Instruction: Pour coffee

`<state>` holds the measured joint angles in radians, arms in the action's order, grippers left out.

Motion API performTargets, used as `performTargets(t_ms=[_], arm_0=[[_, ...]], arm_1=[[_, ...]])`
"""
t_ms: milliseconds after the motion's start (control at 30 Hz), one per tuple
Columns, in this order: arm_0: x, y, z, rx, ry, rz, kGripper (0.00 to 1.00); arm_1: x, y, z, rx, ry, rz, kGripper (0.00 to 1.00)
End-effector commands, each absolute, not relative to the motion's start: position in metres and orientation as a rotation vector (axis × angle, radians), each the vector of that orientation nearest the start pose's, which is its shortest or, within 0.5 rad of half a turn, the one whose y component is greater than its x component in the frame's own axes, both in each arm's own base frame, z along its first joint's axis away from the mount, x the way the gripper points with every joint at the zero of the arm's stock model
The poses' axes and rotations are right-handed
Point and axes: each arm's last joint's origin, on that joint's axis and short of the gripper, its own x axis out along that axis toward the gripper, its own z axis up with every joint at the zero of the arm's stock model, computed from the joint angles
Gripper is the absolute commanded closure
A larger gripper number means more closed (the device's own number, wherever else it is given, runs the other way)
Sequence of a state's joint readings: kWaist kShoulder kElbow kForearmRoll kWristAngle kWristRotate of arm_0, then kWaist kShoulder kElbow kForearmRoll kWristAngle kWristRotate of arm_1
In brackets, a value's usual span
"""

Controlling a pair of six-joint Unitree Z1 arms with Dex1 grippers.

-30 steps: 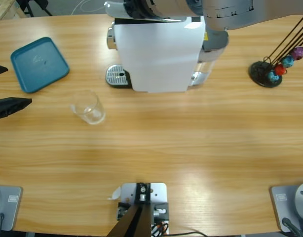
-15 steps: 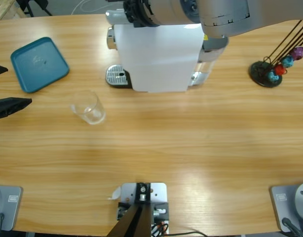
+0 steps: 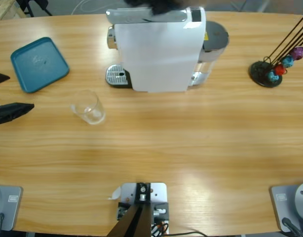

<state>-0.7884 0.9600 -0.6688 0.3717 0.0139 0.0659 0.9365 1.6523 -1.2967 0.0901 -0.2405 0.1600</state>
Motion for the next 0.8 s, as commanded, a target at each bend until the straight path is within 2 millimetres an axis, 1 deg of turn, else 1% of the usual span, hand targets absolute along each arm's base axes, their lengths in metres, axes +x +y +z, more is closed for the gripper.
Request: performTargets(t_ms=[33, 100, 167, 233, 333, 400, 500, 600, 667, 800], arm_0=[[0.066, -0.069, 0.265, 0.178, 0.676, -0.734, 0.0], [0.064, -0.072, 0.255, 0.16, 0.678, -0.751, 0.0], [0.069, -0.082, 0.252, 0.19, 0.692, -0.777, 0.0], [0.076, -0.092, 0.247, 0.246, 0.716, -0.783, 0.0], [0.079, -0.095, 0.237, 0.269, 0.717, -0.778, 0.0], [0.081, -0.098, 0.232, 0.274, 0.727, -0.79, 0.0], [0.086, -0.105, 0.227, 0.287, 0.723, -0.798, 0.0], [0.094, -0.116, 0.222, 0.296, 0.724, -0.814, 0.0], [0.102, -0.126, 0.216, 0.308, 0.739, -0.826, 0.0], [0.116, -0.141, 0.205, 0.33, 0.724, -0.79, 0.0]], arm_1=[[0.13, 0.172, 0.403, -0.194, 0.476, 0.709, 0.0], [0.117, 0.153, 0.389, -0.224, 0.52, 0.703, 0.0], [0.107, 0.139, 0.374, -0.248, 0.558, 0.704, 0.0], [0.101, 0.13, 0.358, -0.282, 0.604, 0.694, 0.0], [0.093, 0.119, 0.334, -0.331, 0.66, 0.687, 0.0], [0.091, 0.114, 0.324, -0.357, 0.689, 0.677, 0.0], [0.089, 0.109, 0.316, -0.382, 0.701, 0.64, 0.0], [0.09, 0.109, 0.314, -0.391, 0.709, 0.624, 0.0], [0.09, 0.109, 0.312, -0.395, 0.714, 0.615, 0.0], [0.09, 0.109, 0.312, -0.404, 0.729, 0.61, 0.0]])
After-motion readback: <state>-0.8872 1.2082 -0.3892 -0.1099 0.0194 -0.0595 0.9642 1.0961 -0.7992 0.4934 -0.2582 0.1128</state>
